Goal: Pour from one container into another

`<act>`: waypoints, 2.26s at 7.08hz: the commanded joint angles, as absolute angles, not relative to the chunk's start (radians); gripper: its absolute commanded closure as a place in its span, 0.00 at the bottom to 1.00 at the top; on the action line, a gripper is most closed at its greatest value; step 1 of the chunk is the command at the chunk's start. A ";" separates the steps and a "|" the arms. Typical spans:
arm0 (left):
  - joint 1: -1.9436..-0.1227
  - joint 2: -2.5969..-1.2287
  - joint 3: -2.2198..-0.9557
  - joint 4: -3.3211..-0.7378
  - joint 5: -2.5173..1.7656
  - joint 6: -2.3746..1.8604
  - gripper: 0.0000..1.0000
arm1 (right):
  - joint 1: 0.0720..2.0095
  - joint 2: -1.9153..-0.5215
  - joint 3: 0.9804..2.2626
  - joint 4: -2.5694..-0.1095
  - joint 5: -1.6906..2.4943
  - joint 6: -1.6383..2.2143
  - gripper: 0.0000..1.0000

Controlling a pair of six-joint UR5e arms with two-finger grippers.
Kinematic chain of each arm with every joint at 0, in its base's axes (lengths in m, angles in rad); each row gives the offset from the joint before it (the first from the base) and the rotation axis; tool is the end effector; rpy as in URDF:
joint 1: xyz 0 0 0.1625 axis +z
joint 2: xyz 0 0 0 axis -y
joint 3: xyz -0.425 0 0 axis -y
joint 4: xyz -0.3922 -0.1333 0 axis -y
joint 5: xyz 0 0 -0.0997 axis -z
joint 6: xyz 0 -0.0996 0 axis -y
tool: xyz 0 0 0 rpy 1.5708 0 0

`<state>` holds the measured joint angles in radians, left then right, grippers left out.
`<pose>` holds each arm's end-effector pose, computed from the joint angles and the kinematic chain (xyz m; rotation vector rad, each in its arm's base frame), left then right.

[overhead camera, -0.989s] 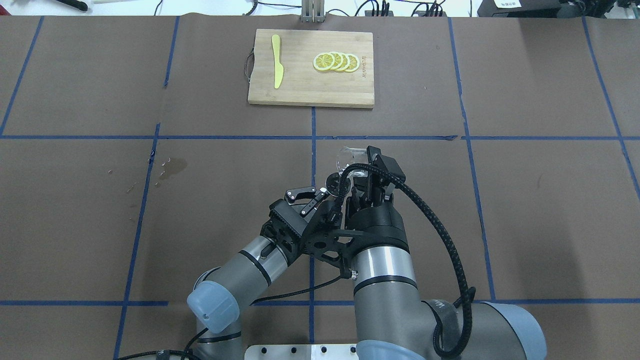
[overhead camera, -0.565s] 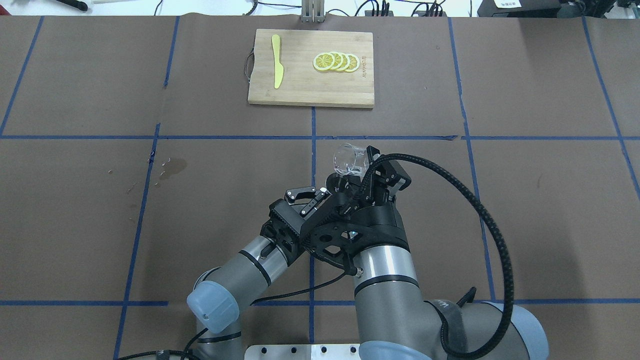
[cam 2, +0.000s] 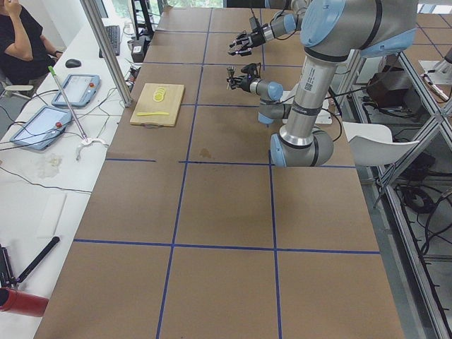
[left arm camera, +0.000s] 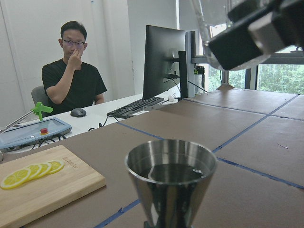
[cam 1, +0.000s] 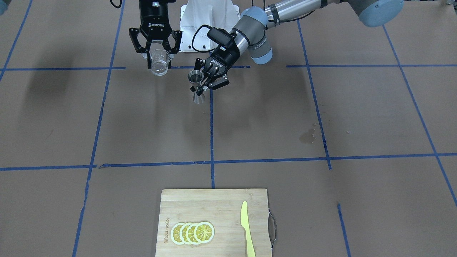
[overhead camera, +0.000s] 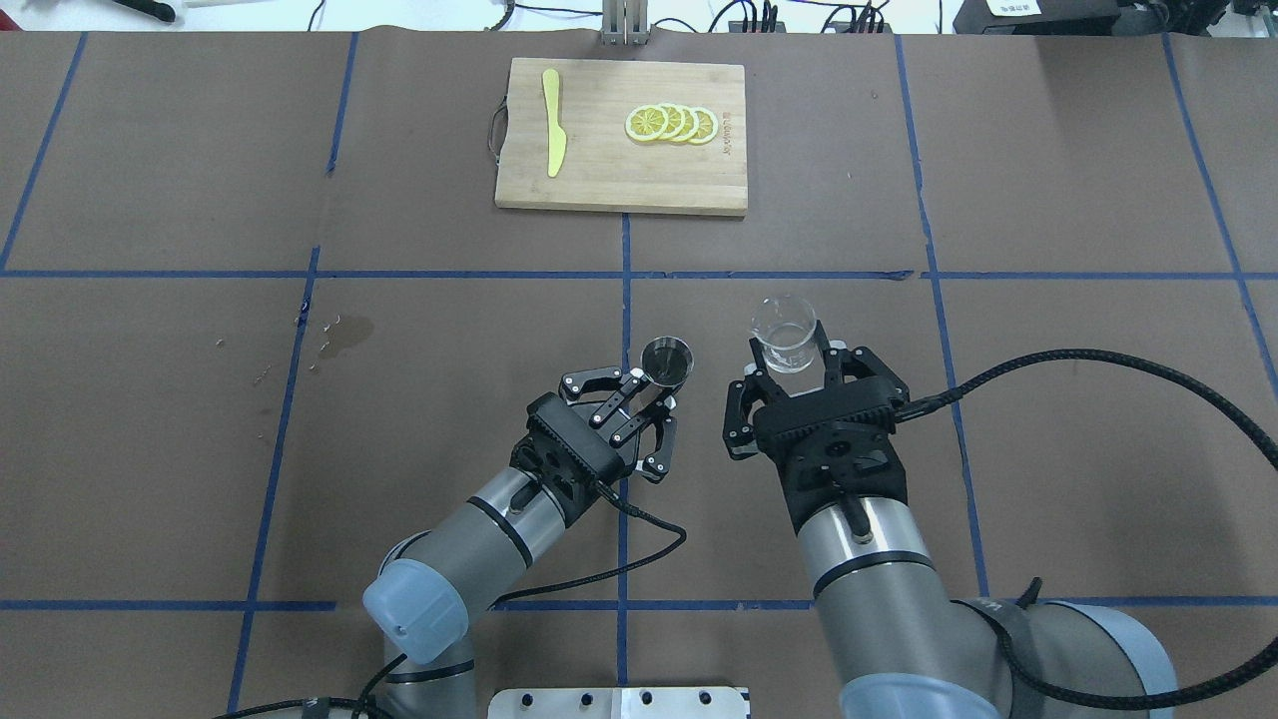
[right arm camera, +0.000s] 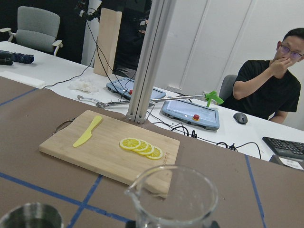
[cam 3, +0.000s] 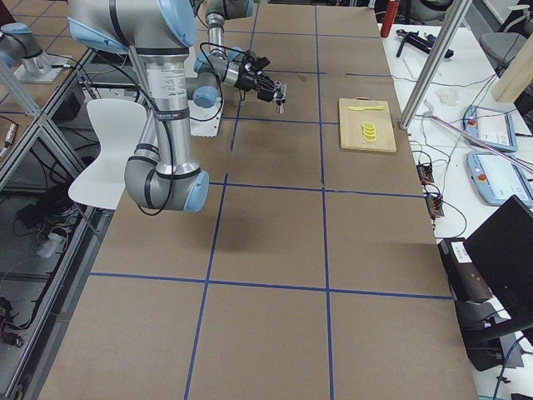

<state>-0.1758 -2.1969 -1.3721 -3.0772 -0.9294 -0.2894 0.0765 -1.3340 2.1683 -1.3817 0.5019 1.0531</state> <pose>0.6015 -0.3028 0.2228 1.5186 1.0771 0.1443 -0.4378 -0.2548 0.2249 1.1813 -0.5882 0.1707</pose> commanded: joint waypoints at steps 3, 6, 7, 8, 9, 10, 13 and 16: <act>-0.178 -2.019 -1.532 -3.089 -0.787 -0.302 1.00 | 0.083 -1.568 2.074 -0.961 0.529 1.078 1.00; -0.172 -1.816 -1.557 -3.297 -0.649 -0.307 1.00 | 0.094 -1.592 2.046 -0.960 0.537 1.085 1.00; -0.173 -1.696 -1.607 -3.353 -0.647 -0.307 1.00 | 0.097 -1.592 2.046 -0.960 0.540 1.085 1.00; -0.173 -1.616 -1.653 -3.361 -0.571 -0.305 1.00 | 0.095 -1.592 2.046 -0.960 0.540 1.085 1.00; -0.167 -1.615 -1.669 -3.355 -0.496 -0.304 1.00 | 0.095 -1.594 2.046 -0.959 0.540 1.085 1.00; -0.164 -1.577 -1.631 -3.352 -0.450 -0.302 1.00 | 0.095 -1.594 2.045 -0.960 0.540 1.085 1.00; -0.149 -1.454 -1.594 -3.356 -0.445 -0.395 1.00 | 0.095 -1.594 2.036 -0.959 0.540 1.085 1.00; -0.092 -1.454 -1.540 -3.361 -0.410 -0.781 1.00 | 0.095 -1.594 2.036 -0.959 0.540 1.086 1.00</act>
<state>-0.1151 -1.4559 -1.5575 -3.3591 -0.4327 -0.6528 0.0951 -1.5938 2.0357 -0.9588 0.5400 1.0852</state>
